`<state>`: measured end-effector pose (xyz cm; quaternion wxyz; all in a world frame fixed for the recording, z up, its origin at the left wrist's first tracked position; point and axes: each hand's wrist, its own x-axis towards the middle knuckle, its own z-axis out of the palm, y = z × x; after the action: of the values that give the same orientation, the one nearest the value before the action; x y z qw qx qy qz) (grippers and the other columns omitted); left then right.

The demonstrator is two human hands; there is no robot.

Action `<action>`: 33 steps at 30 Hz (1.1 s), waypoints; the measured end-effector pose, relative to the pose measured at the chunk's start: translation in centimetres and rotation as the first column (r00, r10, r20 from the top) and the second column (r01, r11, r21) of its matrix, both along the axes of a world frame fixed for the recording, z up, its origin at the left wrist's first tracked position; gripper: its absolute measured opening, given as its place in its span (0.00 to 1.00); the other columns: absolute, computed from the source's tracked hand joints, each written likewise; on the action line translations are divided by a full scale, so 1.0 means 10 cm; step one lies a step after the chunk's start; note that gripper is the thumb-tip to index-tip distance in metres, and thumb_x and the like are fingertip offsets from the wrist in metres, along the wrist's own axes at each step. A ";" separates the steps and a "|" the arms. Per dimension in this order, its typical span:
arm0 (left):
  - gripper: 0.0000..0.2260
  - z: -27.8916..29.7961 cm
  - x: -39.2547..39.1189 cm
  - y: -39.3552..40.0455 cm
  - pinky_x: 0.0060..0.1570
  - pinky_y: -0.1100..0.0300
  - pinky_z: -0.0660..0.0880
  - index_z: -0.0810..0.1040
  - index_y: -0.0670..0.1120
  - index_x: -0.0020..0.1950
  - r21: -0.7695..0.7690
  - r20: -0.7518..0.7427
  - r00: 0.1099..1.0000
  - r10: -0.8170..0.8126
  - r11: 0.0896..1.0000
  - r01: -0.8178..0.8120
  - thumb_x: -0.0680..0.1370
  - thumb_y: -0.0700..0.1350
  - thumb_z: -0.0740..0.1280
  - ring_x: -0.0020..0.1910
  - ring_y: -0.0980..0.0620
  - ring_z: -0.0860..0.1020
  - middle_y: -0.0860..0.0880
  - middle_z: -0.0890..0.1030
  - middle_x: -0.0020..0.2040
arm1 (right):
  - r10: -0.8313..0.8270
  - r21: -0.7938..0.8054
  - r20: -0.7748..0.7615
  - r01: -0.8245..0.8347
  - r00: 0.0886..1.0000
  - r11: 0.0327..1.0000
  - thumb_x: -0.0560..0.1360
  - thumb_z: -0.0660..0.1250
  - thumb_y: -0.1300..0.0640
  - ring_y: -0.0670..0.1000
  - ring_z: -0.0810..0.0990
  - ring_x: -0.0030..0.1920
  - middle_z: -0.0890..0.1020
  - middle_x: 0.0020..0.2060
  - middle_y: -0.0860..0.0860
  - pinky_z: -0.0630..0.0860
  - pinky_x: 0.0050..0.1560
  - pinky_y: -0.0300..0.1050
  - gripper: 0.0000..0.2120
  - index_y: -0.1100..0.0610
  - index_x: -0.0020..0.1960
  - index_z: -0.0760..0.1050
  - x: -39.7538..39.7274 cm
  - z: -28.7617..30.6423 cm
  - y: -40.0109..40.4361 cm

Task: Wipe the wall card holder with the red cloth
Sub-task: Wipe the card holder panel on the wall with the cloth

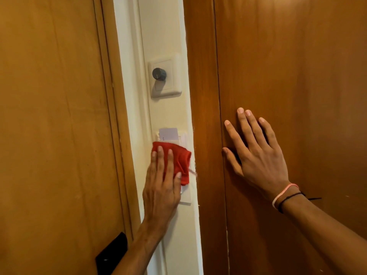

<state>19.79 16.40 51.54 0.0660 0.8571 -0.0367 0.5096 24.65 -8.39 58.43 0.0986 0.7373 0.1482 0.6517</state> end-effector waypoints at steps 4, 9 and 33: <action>0.27 -0.04 0.00 -0.22 0.73 0.40 0.65 0.53 0.43 0.79 -0.069 0.101 0.995 -0.025 0.997 0.032 0.83 0.54 0.50 0.79 0.39 0.54 0.39 0.57 0.79 | 0.007 0.011 0.001 -0.007 1.000 1.000 0.85 0.49 0.39 0.60 0.51 0.85 0.53 0.84 0.61 0.53 0.84 0.61 0.33 0.55 0.85 0.51 -0.01 0.00 0.00; 0.27 0.05 0.07 -0.20 0.72 0.39 0.67 0.51 0.44 0.79 -0.246 0.120 0.993 -0.015 0.968 0.044 0.83 0.56 0.48 0.79 0.40 0.54 0.40 0.57 0.80 | 0.014 0.009 0.000 -0.014 1.000 1.000 0.85 0.49 0.39 0.60 0.51 0.85 0.53 0.84 0.61 0.53 0.84 0.60 0.33 0.54 0.85 0.51 -0.01 0.00 0.00; 0.28 -0.06 0.18 -0.22 0.76 0.41 0.60 0.47 0.46 0.80 -0.132 0.188 0.982 -0.026 0.990 0.051 0.83 0.56 0.49 0.80 0.41 0.52 0.40 0.55 0.80 | 0.003 0.016 0.011 -0.004 1.000 1.000 0.85 0.50 0.40 0.60 0.54 0.84 0.56 0.84 0.61 0.56 0.83 0.61 0.32 0.55 0.84 0.54 -0.05 0.00 0.01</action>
<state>21.60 14.22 50.97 0.1304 0.7985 -0.0244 0.5872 24.18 -8.25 58.47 0.0925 0.7341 0.1438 0.6572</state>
